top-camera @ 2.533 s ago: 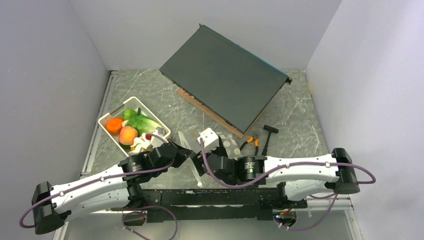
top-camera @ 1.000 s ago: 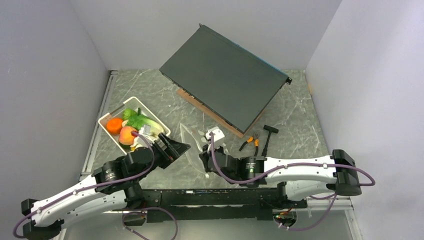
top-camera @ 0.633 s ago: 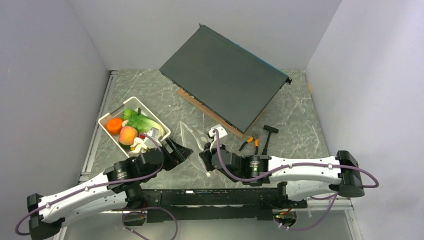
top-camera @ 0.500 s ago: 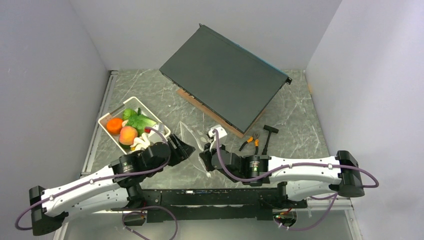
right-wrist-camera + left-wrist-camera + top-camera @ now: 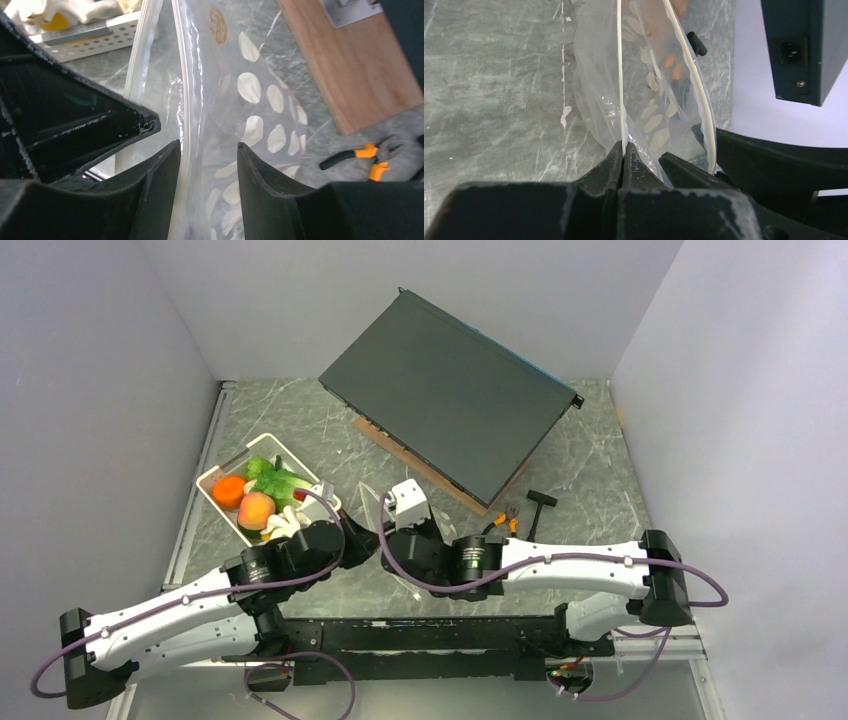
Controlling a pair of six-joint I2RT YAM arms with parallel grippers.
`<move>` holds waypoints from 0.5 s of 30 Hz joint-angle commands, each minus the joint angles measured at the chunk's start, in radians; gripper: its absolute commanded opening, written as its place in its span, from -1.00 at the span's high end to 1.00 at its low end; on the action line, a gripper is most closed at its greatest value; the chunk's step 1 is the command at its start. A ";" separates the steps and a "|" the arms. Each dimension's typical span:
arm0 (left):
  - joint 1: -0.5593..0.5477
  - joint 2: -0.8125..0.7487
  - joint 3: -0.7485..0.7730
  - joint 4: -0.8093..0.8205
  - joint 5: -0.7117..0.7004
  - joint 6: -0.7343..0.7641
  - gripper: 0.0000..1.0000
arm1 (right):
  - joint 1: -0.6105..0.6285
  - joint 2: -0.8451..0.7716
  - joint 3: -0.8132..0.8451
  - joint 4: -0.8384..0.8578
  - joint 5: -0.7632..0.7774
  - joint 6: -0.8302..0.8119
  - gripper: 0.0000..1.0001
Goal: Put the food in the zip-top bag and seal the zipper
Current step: Open the zipper of the food storage bag.
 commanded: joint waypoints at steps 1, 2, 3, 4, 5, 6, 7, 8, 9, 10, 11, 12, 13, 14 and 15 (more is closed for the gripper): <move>-0.003 -0.034 -0.018 0.062 0.002 -0.012 1.00 | 0.000 0.054 0.132 -0.148 0.107 -0.048 0.03; -0.002 -0.033 -0.013 0.052 0.001 -0.020 1.00 | 0.000 0.073 0.158 -0.171 0.119 -0.057 0.03; -0.001 -0.028 -0.004 0.039 -0.001 -0.024 1.00 | 0.001 0.091 0.184 -0.195 0.133 -0.056 0.03; 0.000 -0.023 0.005 0.029 -0.004 -0.025 1.00 | 0.000 0.105 0.203 -0.217 0.147 -0.055 0.04; 0.000 -0.018 0.012 0.020 -0.005 -0.027 1.00 | 0.001 0.116 0.215 -0.223 0.155 -0.064 0.05; 0.000 -0.011 0.018 0.011 -0.007 -0.029 1.00 | 0.004 0.123 0.221 -0.220 0.166 -0.075 0.05; 0.001 -0.005 0.024 -0.002 -0.007 -0.034 1.00 | 0.004 0.128 0.225 -0.210 0.171 -0.090 0.05; 0.002 0.001 0.030 -0.011 -0.005 -0.039 1.00 | 0.004 0.133 0.228 -0.199 0.170 -0.106 0.06; 0.002 0.005 0.033 -0.017 -0.003 -0.040 1.00 | 0.004 0.138 0.230 -0.187 0.169 -0.118 0.08; 0.003 0.012 0.036 -0.020 0.002 -0.040 1.00 | 0.004 0.141 0.238 -0.182 0.169 -0.124 0.10; 0.005 0.018 0.041 -0.025 0.006 -0.041 1.00 | 0.004 0.147 0.247 -0.181 0.168 -0.127 0.14; 0.006 0.023 0.045 -0.028 0.009 -0.041 1.00 | 0.004 0.152 0.260 -0.182 0.167 -0.130 0.20; 0.007 0.028 0.048 -0.029 0.010 -0.041 1.00 | 0.004 0.155 0.269 -0.183 0.166 -0.135 0.28; 0.008 0.030 0.050 -0.028 0.011 -0.042 1.00 | 0.004 0.157 0.274 -0.185 0.165 -0.138 0.35; 0.008 0.032 0.051 -0.028 0.008 -0.044 1.00 | 0.005 0.157 0.279 -0.185 0.164 -0.142 0.49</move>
